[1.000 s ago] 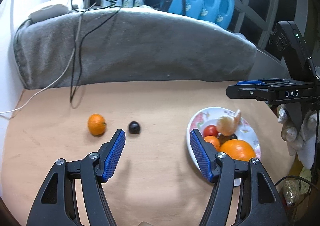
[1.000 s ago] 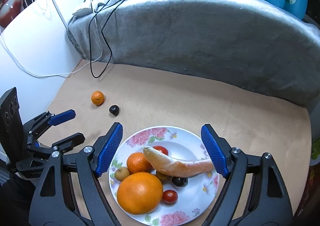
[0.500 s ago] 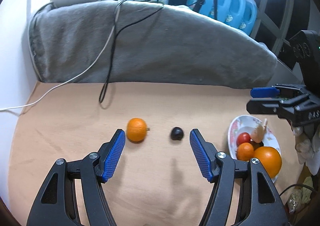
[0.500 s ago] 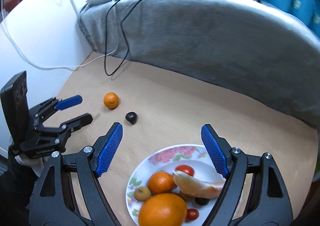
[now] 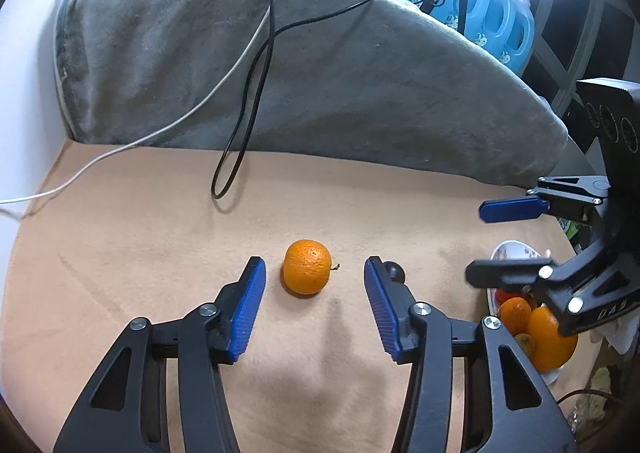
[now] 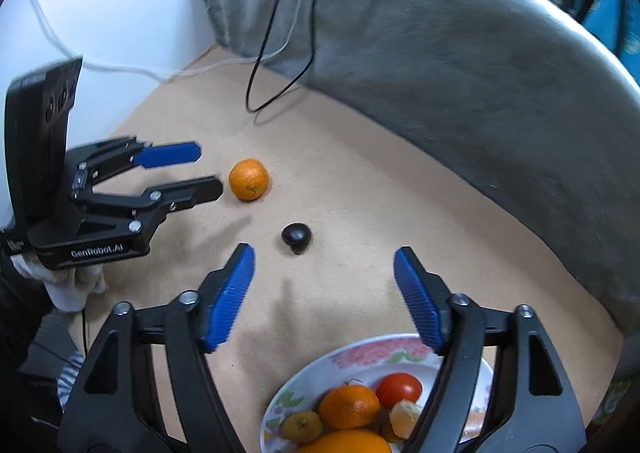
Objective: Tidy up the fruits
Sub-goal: 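Move the left tool to the tangerine while the right tool approaches the dark plum, then close the left tool on the tangerine while the right tool grasps the dark plum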
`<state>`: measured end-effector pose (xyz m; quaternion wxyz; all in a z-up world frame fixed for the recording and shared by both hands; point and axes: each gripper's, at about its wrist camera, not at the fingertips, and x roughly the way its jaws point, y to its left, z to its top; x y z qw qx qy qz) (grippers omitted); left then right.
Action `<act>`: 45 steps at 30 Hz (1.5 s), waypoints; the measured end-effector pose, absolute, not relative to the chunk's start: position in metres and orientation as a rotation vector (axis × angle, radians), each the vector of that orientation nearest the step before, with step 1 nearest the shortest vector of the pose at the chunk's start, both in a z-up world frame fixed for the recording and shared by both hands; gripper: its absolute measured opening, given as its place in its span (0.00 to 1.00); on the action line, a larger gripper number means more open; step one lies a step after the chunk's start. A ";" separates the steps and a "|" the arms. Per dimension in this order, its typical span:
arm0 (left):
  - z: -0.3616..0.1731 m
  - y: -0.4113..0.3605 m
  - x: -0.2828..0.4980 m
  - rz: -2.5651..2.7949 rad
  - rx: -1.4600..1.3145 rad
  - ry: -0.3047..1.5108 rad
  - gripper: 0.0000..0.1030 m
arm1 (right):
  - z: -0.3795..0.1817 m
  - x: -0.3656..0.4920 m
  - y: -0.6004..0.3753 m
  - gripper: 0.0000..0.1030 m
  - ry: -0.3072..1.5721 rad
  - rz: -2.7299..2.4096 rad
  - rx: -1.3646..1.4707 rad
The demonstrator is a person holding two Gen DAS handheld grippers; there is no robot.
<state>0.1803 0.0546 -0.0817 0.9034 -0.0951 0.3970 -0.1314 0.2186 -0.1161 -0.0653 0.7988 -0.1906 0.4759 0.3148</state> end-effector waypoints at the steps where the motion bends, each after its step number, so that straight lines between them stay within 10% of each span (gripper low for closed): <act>1: -0.083 0.055 0.182 -0.276 -0.200 0.824 0.46 | -0.069 0.219 -0.111 0.70 1.032 0.682 -0.429; 34: -0.113 0.054 0.210 -0.317 -0.214 0.862 0.32 | -0.128 0.248 -0.065 0.25 1.226 0.726 -0.551; 45: -0.105 0.050 0.203 -0.309 -0.207 0.836 0.31 | -0.118 0.241 -0.071 0.23 1.214 0.734 -0.538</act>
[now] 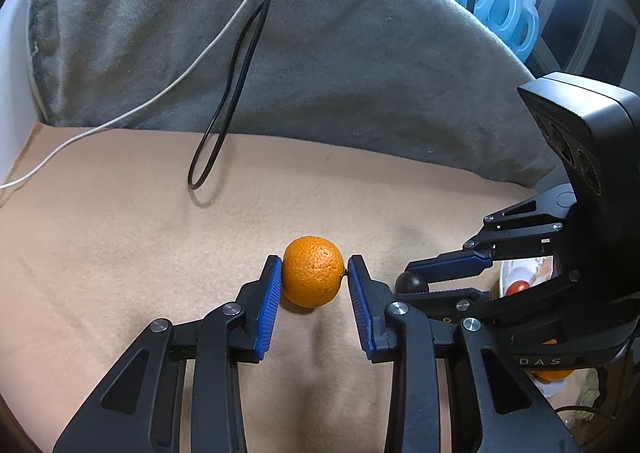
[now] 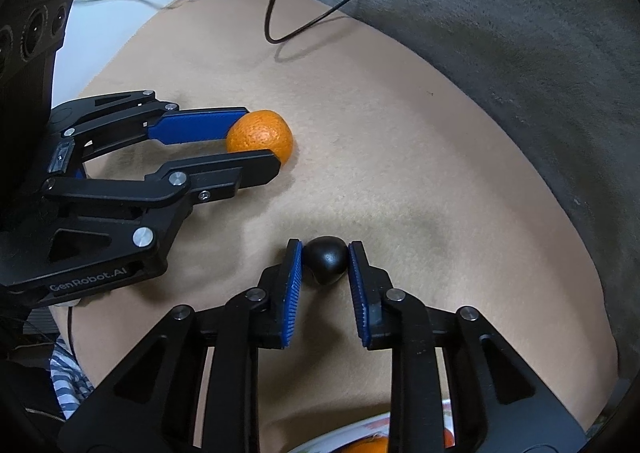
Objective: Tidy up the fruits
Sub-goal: 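Close the left tool on the tangerine while the right tool grasps the dark plum, then carry the tangerine and dark plum over the plate with both tools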
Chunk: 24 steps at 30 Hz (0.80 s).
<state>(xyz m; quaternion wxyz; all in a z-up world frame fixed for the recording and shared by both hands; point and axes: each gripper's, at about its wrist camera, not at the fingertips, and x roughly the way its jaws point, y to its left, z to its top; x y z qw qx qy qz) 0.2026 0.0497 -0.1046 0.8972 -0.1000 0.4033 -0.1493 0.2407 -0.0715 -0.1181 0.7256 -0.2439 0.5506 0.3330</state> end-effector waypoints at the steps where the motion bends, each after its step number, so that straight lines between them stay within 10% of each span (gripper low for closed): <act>1: -0.103 0.049 0.201 -0.310 -0.206 0.832 0.31 | -0.116 0.239 -0.073 0.23 1.211 0.737 -0.535; 24: -0.061 0.037 0.157 -0.309 -0.167 0.748 0.31 | -0.075 0.196 -0.093 0.23 1.126 0.766 -0.463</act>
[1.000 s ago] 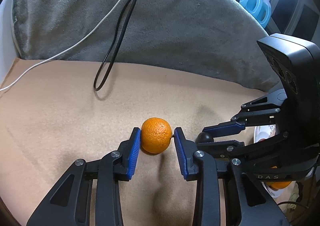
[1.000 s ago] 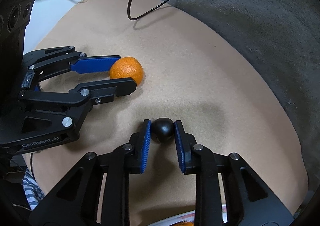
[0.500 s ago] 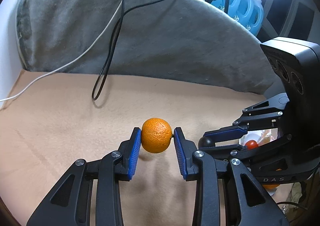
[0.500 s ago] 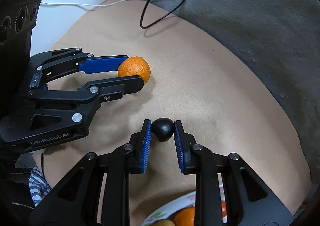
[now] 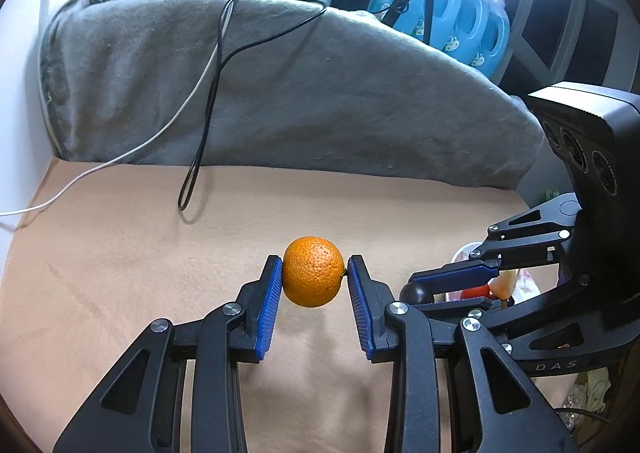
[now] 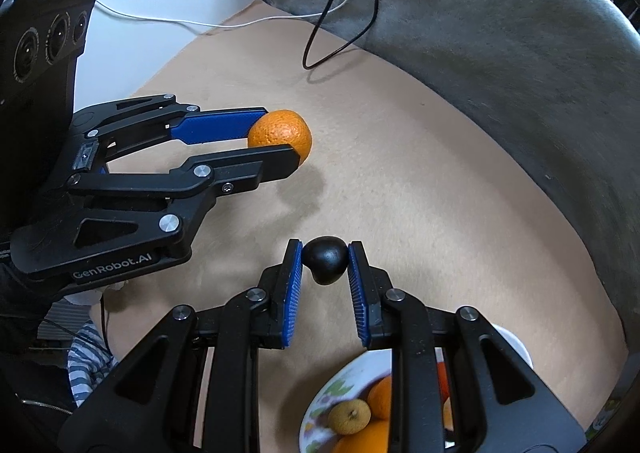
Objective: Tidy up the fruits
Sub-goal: 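Carry the tangerine and dark plum over the plate with both tools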
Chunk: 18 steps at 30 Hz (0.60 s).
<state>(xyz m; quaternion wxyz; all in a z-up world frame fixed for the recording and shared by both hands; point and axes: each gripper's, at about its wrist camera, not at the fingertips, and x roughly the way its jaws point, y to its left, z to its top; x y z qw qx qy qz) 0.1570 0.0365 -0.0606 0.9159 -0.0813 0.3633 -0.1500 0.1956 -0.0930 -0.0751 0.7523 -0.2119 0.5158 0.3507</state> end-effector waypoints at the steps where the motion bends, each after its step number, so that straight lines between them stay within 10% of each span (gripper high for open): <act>1: -0.060 0.031 0.157 -0.309 -0.166 0.745 0.31 | -0.073 0.193 -0.095 0.23 1.122 0.767 -0.458; 18: -0.039 0.001 0.131 -0.369 -0.156 0.695 0.31 | -0.031 0.156 -0.163 0.23 0.978 0.734 -0.289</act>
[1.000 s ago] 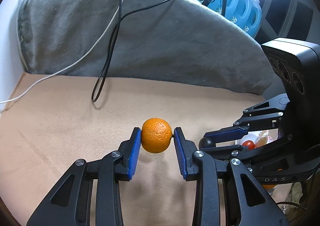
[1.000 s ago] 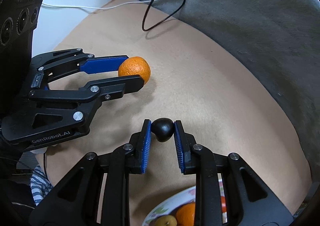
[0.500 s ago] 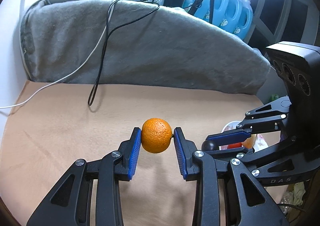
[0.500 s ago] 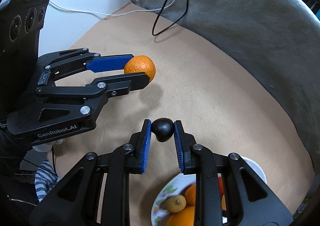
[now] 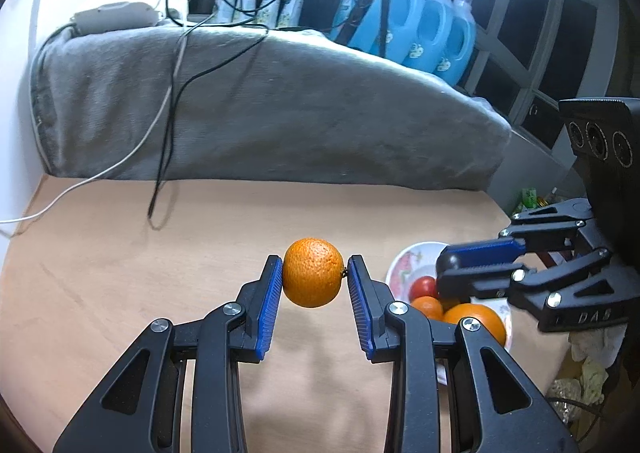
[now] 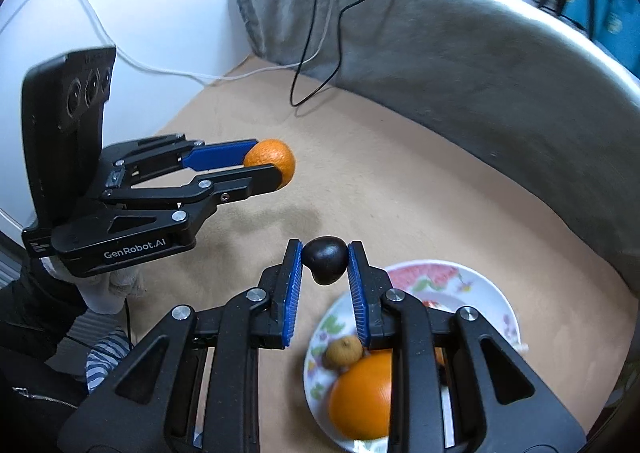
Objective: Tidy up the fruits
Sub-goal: 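Carry the tangerine and dark plum over the plate with both tools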
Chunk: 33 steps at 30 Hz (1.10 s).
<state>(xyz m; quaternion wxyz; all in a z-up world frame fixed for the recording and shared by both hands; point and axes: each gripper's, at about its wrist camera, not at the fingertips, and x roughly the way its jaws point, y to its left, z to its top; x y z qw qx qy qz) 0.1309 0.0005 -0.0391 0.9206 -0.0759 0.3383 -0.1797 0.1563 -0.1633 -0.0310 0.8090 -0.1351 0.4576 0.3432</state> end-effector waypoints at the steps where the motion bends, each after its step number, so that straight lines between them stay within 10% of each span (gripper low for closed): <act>1: -0.039 -0.002 0.130 -0.374 -0.154 0.694 0.31 | -0.029 0.154 -0.168 0.23 0.971 0.725 -0.281; 33: -0.043 -0.101 0.114 -0.534 -0.127 0.724 0.30 | -0.035 0.089 -0.308 0.23 0.853 0.508 -0.010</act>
